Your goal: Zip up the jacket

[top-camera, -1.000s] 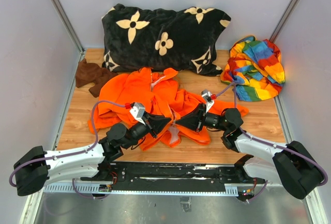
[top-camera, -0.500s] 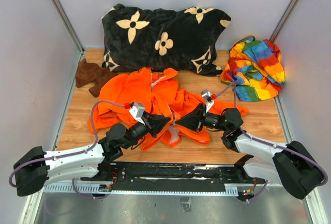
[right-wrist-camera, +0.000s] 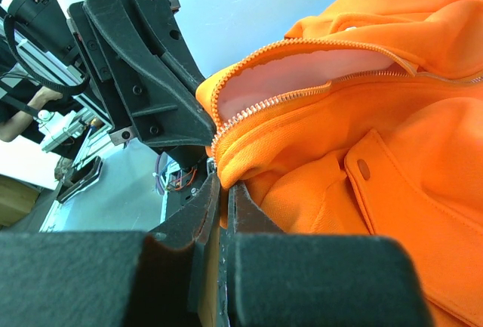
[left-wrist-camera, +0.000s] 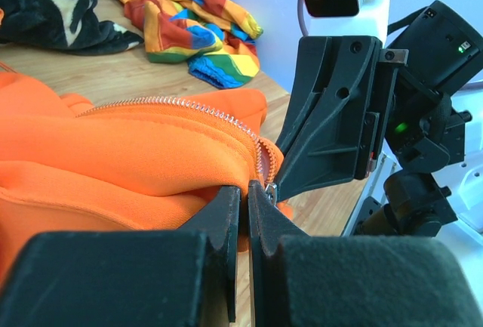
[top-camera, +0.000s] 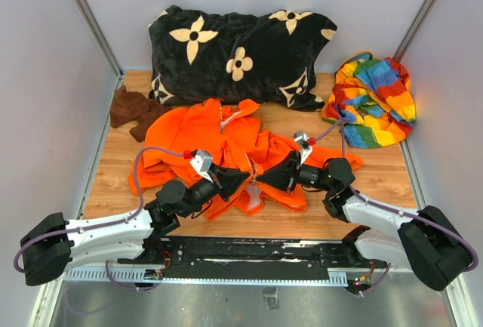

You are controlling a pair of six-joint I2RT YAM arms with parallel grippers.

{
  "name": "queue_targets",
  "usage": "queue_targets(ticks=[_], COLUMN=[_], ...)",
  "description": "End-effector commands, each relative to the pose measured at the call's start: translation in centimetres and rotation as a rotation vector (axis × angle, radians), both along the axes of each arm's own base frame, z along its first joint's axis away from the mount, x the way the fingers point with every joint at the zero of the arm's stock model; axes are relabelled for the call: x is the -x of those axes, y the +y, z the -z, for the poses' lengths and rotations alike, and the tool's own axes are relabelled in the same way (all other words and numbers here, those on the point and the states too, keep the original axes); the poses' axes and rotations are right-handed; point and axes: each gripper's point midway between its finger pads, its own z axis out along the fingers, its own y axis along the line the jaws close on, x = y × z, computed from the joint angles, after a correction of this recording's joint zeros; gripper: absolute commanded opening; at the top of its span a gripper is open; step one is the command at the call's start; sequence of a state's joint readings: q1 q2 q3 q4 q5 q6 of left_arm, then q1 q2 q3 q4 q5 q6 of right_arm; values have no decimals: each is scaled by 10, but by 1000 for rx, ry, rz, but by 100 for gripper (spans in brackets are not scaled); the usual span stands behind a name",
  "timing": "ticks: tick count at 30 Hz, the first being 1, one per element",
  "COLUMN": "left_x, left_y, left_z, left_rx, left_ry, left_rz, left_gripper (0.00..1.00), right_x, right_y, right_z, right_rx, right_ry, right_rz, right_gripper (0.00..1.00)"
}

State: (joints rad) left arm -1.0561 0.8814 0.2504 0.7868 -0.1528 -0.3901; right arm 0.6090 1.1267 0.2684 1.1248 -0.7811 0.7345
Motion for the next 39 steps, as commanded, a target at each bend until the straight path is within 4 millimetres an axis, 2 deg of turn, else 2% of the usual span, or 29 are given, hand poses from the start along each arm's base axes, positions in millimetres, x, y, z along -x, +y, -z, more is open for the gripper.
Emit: queue_targets(ticks=[1,21,32,34,39], left_x=[2,13,22,23,18], left_y=[-3,-7,-6,-6,0], left_z=[-20,4,36,40,32], left_rx=[40,-39,-120,-128,-68], left_ry=[-41,10,101,114,173], left_rz=[18,83,119,125,74], left_gripper=[0,0,0,0,2], right_x=[1,-10,-18,-22,-20], right_y=[4,8,5,4,7], right_z=[-21,-29,-51,-48,-37], right_rx=[-47,-33,-75,-65,-37], right_ry=[-48,-28,-63,-61,-42], right_rz=[-10,16,24,38,13], right_gripper=[1,1,1,1,1])
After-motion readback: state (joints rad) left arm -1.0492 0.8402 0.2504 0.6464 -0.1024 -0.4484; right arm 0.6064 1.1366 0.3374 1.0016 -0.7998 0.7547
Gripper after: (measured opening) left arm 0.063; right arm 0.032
